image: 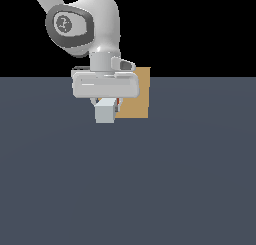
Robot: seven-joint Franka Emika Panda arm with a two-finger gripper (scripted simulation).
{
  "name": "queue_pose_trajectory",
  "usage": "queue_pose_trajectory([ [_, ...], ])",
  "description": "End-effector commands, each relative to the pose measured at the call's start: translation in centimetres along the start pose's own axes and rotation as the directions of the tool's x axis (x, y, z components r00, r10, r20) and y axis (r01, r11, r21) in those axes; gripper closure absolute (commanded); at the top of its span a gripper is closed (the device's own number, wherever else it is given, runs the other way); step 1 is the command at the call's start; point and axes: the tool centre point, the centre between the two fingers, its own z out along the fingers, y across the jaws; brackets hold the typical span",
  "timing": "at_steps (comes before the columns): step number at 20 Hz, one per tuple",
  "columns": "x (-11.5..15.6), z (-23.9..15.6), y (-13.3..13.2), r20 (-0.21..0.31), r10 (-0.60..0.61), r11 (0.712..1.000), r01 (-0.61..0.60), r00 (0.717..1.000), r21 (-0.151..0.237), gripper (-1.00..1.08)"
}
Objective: Insert the peg into the horizontal hole in a box.
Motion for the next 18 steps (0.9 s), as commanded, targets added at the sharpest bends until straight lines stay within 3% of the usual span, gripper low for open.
queue_pose_trajectory([
  [1, 0.22, -0.33, 0.13, -0.001, 0.011, 1.0, -0.011, 1.0, -0.006, 1.08],
  [18, 0.67, -0.27, 0.23, -0.002, 0.013, 1.0, -0.013, 1.0, -0.004, 1.08],
])
